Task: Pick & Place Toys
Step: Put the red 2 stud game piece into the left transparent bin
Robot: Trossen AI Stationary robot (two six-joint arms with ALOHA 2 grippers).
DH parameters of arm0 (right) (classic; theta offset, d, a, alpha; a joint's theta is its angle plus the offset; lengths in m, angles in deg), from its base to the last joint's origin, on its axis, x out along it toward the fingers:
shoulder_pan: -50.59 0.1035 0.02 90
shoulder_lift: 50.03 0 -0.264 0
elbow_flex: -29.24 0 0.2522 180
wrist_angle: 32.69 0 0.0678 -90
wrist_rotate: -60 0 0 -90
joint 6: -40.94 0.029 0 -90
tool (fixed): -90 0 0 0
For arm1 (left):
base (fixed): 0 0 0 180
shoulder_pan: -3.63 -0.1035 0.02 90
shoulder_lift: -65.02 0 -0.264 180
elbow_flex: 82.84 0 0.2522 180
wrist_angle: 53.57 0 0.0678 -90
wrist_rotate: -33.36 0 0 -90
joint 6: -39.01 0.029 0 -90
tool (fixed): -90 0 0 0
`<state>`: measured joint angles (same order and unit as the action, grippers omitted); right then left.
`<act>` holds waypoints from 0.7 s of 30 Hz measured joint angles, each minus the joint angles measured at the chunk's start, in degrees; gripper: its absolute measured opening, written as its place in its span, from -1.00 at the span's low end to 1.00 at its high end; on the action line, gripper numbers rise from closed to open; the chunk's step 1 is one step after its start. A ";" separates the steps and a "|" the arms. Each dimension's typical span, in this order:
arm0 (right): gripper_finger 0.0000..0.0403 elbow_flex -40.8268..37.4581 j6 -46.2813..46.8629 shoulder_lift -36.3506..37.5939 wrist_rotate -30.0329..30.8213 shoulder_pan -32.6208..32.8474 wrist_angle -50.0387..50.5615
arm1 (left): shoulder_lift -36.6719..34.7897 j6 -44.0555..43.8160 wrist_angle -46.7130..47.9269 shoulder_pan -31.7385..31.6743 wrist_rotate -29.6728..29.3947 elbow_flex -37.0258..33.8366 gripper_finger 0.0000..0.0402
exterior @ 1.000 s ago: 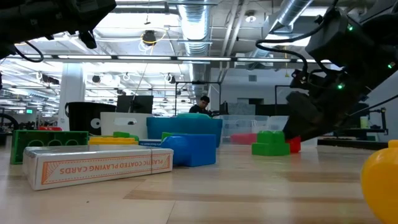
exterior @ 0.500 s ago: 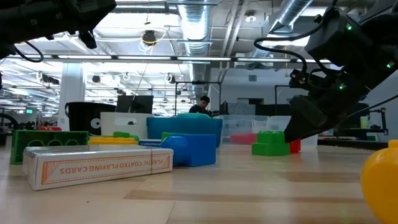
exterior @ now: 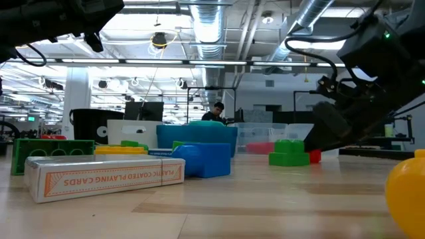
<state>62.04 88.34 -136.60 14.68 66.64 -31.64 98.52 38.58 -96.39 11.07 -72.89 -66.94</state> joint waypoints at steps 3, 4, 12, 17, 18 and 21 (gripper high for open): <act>0.57 -0.54 0.08 0.00 -0.01 0.00 0.04 | 0.00 0.00 0.00 0.00 0.00 0.00 -0.99; 0.54 -0.61 0.11 0.00 -0.01 0.00 0.07 | -0.02 0.00 0.00 0.00 0.00 -0.01 -0.99; 0.49 -0.62 0.00 0.00 -0.35 0.00 0.49 | -0.01 0.00 0.00 0.00 0.00 0.00 -0.99; 0.37 -0.62 0.02 0.00 -0.13 0.00 -0.09 | -0.02 0.00 0.02 0.00 0.00 0.00 -0.99; 0.32 -0.62 -0.04 0.00 0.37 0.00 -0.42 | 0.00 0.00 0.03 0.00 0.00 0.00 -0.99; 0.12 -0.62 -2.46 0.00 0.66 0.04 -2.47 | 0.00 -0.02 0.20 0.00 0.00 0.01 -0.99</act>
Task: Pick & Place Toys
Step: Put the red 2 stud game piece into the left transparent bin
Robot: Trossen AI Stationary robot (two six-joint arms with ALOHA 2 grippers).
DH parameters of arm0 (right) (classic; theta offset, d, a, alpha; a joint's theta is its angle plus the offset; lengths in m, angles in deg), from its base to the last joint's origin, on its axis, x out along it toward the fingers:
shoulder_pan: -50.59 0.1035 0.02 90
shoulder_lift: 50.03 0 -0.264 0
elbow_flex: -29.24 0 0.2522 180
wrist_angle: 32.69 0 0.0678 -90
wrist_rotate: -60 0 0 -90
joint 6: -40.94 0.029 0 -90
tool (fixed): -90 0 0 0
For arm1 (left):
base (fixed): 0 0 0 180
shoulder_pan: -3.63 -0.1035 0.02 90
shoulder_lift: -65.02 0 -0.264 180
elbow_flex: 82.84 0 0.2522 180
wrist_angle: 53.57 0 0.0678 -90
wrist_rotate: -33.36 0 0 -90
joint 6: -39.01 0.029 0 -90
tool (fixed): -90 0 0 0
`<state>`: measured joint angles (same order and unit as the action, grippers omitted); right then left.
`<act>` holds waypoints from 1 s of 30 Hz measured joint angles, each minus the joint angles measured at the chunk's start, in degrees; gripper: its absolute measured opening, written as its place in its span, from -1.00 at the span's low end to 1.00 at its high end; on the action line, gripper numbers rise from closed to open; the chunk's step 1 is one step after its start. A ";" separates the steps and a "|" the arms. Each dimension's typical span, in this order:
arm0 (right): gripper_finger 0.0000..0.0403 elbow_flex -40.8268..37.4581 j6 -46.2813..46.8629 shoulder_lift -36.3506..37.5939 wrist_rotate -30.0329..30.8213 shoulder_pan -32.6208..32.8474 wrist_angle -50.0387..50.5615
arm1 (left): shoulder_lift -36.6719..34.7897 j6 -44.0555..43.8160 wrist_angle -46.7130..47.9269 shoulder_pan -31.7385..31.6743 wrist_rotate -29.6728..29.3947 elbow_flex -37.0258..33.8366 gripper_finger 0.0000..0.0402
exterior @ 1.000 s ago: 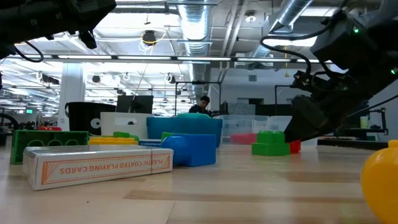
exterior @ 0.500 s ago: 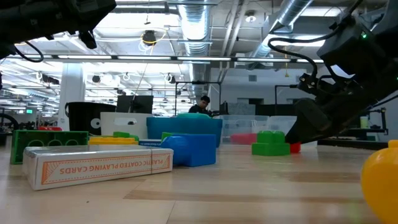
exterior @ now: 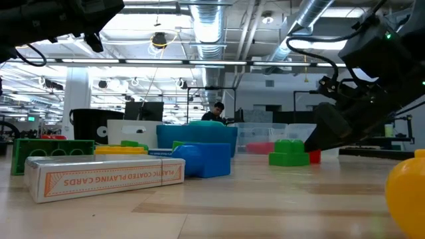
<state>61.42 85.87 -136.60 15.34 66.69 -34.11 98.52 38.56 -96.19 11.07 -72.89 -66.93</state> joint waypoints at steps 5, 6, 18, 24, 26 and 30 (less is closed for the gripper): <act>-0.35 0.00 -5.20 0.00 0.03 0.00 -5.31 | -0.02 0.00 0.00 0.00 -0.01 -0.02 -0.99; -0.45 0.00 -6.28 0.00 0.03 0.00 -6.14 | -0.02 0.00 0.00 0.00 0.00 -0.02 -0.99; -0.87 0.02 -7.56 0.00 -0.50 0.00 -6.48 | -0.02 0.00 0.17 0.00 0.00 0.00 -0.99; -0.49 0.02 -4.49 0.01 -1.66 -0.02 -6.64 | -0.01 0.00 0.61 0.00 -0.01 -0.01 -0.99; -0.33 0.05 -3.66 0.02 -2.58 -0.02 -6.90 | -0.02 0.00 0.66 0.00 0.00 0.00 -0.99; 0.01 0.07 -2.12 0.04 -4.18 0.00 -7.09 | 0.00 0.00 0.66 0.00 0.00 -0.01 -0.99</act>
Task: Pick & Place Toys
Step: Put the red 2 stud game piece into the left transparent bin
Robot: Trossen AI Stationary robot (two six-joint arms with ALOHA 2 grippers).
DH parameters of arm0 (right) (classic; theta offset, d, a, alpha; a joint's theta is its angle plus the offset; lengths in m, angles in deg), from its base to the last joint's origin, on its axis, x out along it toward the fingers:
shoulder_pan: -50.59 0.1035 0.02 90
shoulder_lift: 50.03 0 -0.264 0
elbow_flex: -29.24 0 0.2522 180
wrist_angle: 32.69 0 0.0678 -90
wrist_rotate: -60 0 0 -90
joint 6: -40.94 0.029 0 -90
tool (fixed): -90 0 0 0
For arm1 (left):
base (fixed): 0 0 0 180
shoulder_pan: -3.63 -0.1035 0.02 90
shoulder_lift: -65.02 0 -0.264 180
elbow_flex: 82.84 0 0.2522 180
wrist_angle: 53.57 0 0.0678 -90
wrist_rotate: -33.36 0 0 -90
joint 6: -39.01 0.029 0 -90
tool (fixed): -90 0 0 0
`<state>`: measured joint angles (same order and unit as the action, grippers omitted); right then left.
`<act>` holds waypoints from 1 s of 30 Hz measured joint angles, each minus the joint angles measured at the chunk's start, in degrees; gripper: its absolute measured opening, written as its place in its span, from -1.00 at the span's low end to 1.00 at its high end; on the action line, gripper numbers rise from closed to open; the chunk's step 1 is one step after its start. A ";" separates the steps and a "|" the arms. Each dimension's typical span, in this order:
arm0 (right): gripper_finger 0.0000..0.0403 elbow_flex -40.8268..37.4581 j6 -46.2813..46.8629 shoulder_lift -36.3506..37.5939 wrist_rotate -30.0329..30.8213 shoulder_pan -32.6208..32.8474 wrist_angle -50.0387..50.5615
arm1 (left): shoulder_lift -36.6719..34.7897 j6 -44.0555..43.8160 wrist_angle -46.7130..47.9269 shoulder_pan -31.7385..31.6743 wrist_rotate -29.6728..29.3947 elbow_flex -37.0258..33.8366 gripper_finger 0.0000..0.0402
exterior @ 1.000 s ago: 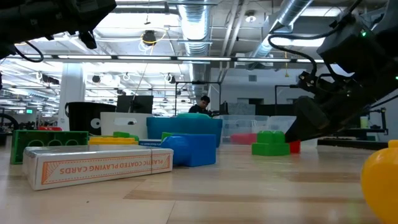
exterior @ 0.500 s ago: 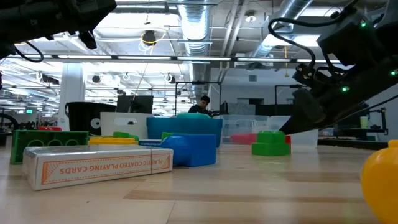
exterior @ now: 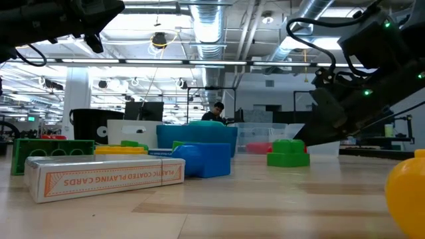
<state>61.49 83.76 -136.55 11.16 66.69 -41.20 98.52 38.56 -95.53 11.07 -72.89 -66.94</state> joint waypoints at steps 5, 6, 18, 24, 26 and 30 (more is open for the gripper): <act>0.31 0.00 0.27 0.00 -0.92 0.00 -0.73 | 0.00 0.00 0.00 0.00 -0.02 0.01 -0.99; 0.33 0.00 0.23 -0.01 -1.02 0.00 -0.91 | -0.02 0.00 0.00 0.00 0.00 0.01 -0.99; 0.35 0.00 -2.25 -0.04 -3.95 0.00 -4.68 | -0.02 0.00 0.00 0.00 0.00 0.01 -0.99; 0.35 0.07 -2.31 -0.02 -3.89 0.00 -2.00 | -0.02 -0.04 0.00 0.00 0.00 -0.01 -0.99; 0.35 0.07 -2.31 -0.02 -4.16 0.00 -1.96 | 0.00 -0.56 0.00 0.00 0.00 -0.01 -0.99; 0.35 0.80 -2.61 -0.02 -5.91 0.02 -1.61 | -0.01 -1.33 -0.01 0.00 0.04 0.00 -0.99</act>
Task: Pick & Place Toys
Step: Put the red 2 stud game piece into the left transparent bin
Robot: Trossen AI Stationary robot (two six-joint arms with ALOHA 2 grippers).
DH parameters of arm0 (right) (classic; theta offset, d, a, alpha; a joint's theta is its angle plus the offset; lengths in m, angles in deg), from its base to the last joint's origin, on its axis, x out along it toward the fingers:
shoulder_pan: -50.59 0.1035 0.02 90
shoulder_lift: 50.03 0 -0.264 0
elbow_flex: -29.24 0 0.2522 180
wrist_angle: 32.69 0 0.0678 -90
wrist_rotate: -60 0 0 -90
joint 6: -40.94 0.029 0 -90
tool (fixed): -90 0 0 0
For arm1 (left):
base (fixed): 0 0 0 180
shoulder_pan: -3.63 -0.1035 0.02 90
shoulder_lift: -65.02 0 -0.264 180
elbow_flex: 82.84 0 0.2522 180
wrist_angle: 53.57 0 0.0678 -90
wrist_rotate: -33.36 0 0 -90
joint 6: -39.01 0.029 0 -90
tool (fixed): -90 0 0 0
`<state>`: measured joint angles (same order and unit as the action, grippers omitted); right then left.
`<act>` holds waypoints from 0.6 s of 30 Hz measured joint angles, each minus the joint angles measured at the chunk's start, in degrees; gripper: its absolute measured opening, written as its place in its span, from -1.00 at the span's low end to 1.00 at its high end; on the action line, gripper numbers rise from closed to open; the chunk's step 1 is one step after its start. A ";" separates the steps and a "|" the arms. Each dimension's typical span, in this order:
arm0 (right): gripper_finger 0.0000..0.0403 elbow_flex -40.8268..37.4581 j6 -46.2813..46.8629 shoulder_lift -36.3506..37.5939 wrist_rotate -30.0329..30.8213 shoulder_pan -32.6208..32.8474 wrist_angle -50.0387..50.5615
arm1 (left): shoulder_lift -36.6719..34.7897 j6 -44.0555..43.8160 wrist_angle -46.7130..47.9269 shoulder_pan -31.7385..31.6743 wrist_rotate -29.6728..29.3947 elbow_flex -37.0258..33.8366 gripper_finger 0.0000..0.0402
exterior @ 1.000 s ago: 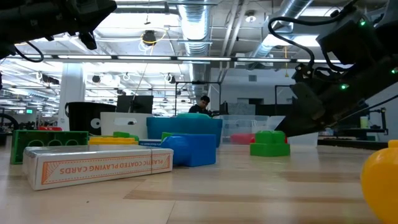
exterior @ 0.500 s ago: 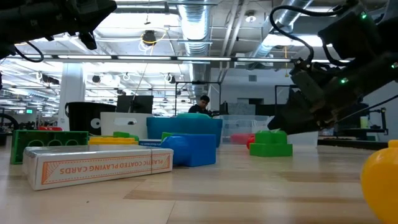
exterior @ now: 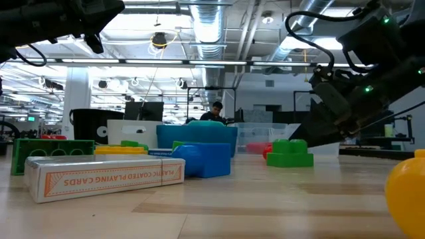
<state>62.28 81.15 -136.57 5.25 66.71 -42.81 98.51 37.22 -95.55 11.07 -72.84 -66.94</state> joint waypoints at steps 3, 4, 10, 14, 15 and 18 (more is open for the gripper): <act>0.35 1.26 -2.04 -0.10 -1.19 0.07 0.30 | 0.01 -0.02 0.00 0.01 0.00 0.00 -0.99; 0.35 1.84 -2.88 -0.55 -1.18 0.11 0.19 | -0.01 -0.04 -0.01 0.00 0.00 0.01 -0.99; 0.35 7.33 -4.85 -8.95 -2.62 0.35 -2.22 | 0.00 -0.13 -0.01 0.00 0.00 0.00 -0.99; 0.35 12.09 -4.44 -18.05 -2.57 0.26 -7.81 | -0.01 -0.15 -0.01 0.02 0.00 0.01 -0.99; 0.35 13.26 -4.25 -19.88 -2.25 0.05 -8.80 | -0.01 -0.17 -0.01 0.00 -0.02 0.01 -0.99; 0.35 16.90 -4.20 -24.29 -2.23 -0.71 -11.63 | -0.01 -0.17 0.00 0.02 -0.02 0.01 -0.99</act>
<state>79.19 76.95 -160.87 3.03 65.99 -54.44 98.50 37.05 -95.54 11.09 -72.87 -66.93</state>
